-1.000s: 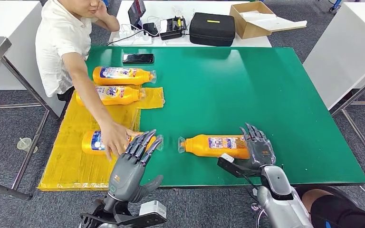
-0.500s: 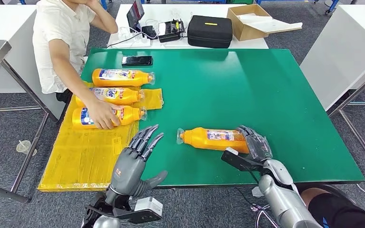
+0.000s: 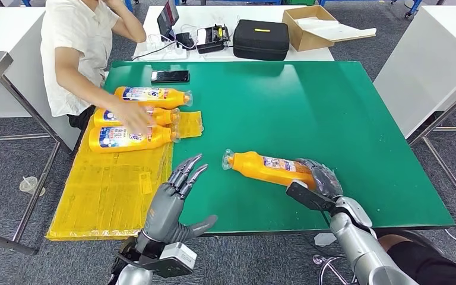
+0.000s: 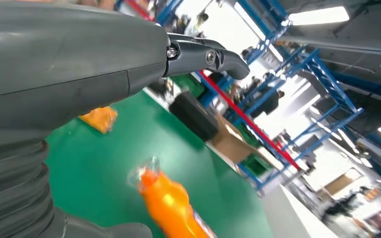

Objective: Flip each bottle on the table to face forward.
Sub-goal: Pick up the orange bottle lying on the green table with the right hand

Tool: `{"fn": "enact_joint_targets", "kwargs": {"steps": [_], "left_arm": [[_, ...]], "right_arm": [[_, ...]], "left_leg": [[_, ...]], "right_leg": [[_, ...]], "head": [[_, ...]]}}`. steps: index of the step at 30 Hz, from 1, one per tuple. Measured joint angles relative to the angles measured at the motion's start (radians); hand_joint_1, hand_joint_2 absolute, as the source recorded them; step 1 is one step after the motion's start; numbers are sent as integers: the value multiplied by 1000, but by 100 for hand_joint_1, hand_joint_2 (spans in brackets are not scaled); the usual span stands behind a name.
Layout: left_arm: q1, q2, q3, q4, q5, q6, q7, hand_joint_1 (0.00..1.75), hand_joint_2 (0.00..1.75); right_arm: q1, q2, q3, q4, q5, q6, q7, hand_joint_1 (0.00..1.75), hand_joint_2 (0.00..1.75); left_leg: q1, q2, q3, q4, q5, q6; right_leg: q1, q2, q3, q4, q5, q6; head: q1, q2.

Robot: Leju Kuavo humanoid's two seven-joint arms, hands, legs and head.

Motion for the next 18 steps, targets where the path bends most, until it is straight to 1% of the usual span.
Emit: {"fn": "enact_joint_targets", "kwargs": {"steps": [1, 3, 5, 6, 9, 12, 18], "left_arm": [[3, -11, 7, 2, 91, -46, 14, 0, 175], [10, -40, 31, 16, 336, -143, 63, 0, 175], [13, -65, 58, 49, 547, -184, 108, 0, 175], [14, -73, 69, 67, 606, -187, 120, 0, 175], [14, -88, 88, 110, 692, -203, 147, 0, 175], [14, -92, 95, 154, 780, -230, 186, 0, 175], [12, -93, 105, 209, 852, -250, 218, 0, 175]], "right_arm": [[11, 0, -5, -8, -45, 21, -21, 175, 175], [47, 2, -20, -42, -146, 69, -64, 175, 175], [90, 11, -38, -93, -218, 100, -84, 175, 175], [109, 17, -45, -117, -240, 110, -87, 175, 175], [146, 32, -62, -173, -287, 137, -91, 175, 175], [163, 56, -73, -218, -336, 168, -96, 175, 175], [180, 92, -74, -277, -360, 188, -99, 175, 175]], "left_leg": [[0, 0, 0, 0, -1, 0], [0, -2, 1, 0, -2, 0], [0, -3, 0, 0, -2, 0], [0, -2, -1, 0, -2, 0], [0, 0, -2, 0, -2, -1], [0, 0, -5, 0, -1, -1], [0, -1, -10, 0, 0, 0]], "right_leg": [[0, 0, -1, 0, -1, 0], [0, 0, 1, 0, -2, 1], [0, 0, 5, 0, -2, 1], [0, 0, 7, 0, -1, 0], [0, 1, 5, 0, 0, 0], [0, 1, 3, 0, 0, -1], [0, 1, -1, 1, 0, 0]], "head": [[0, 0], [0, 0], [0, 0], [0, 0], [0, 0], [0, 0], [0, 0]]}}
